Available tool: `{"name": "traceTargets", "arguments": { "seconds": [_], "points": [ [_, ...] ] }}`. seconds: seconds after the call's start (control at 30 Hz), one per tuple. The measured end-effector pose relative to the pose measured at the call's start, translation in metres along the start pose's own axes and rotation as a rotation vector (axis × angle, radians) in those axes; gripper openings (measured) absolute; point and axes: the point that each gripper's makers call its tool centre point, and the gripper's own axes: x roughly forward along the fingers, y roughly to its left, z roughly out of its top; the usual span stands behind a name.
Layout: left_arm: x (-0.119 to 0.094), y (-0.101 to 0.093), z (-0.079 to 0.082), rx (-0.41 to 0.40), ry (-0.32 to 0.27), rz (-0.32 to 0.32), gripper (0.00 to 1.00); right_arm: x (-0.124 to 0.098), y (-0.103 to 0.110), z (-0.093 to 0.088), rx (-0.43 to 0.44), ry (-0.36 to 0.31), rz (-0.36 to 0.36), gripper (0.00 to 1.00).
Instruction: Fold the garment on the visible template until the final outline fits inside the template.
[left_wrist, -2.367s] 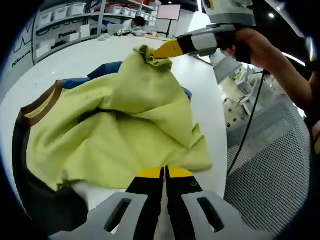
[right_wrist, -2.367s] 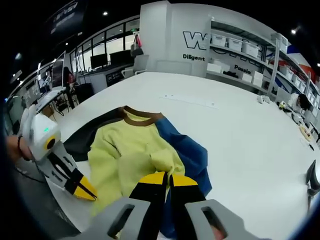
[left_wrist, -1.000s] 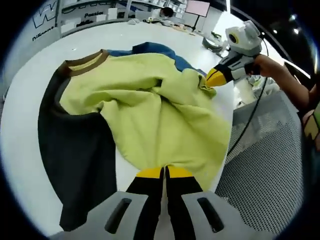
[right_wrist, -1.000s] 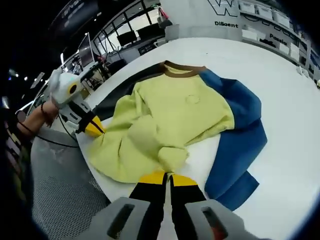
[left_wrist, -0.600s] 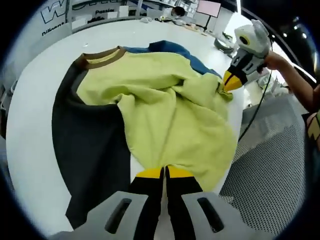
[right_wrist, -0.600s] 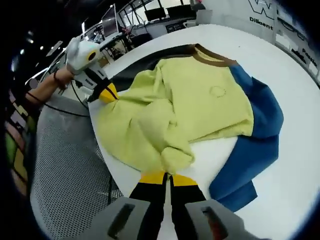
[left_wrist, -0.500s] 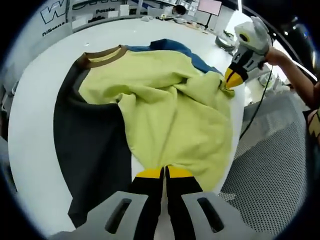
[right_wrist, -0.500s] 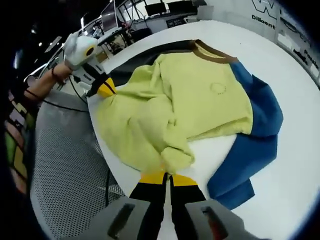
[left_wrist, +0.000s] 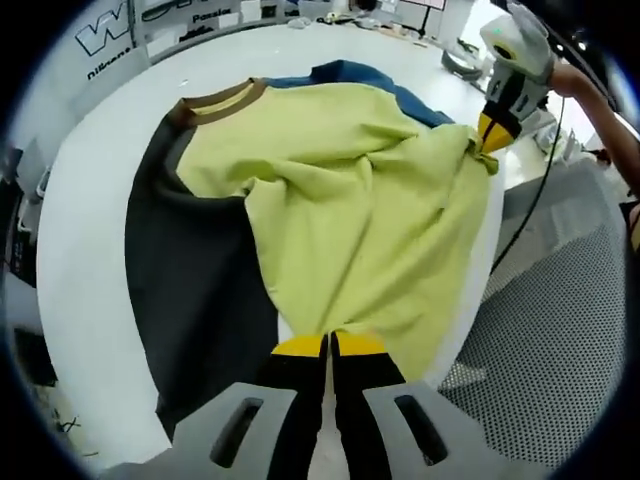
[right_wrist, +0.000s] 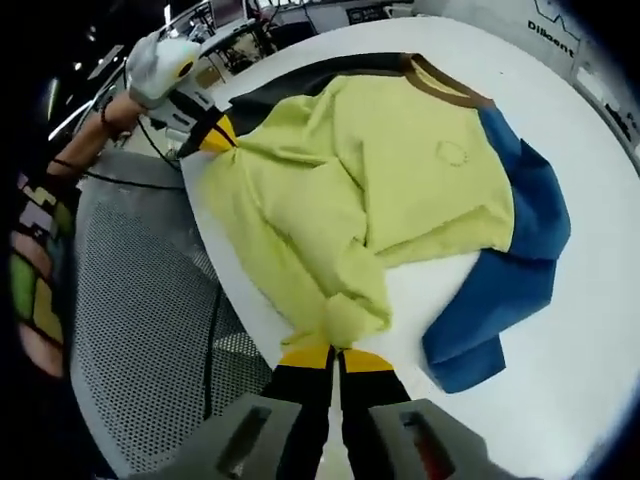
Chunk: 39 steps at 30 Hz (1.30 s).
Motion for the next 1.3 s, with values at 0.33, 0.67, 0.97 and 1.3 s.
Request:
{"name": "traceTargets", "arguments": {
  "seconds": [0.33,0.67,0.97,1.3],
  "points": [
    [-0.011,0.014,-0.019,0.001,0.073,0.065,0.0,0.0,0.002,-0.026,-0.032,0.116,-0.003,0.0],
    [-0.017,0.013,-0.034,-0.005,0.131,0.065,0.0,-0.008,0.01,-0.03,-0.105,0.174,0.011,0.0],
    [-0.023,0.015,-0.042,-0.008,0.162,0.096,0.0,0.0,0.025,-0.025,-0.293,0.237,0.031,0.0],
    [-0.027,0.023,-0.049,-0.028,0.165,0.124,0.0,0.024,0.042,-0.028,-0.31,0.264,0.094,0.0]
  ]
}}
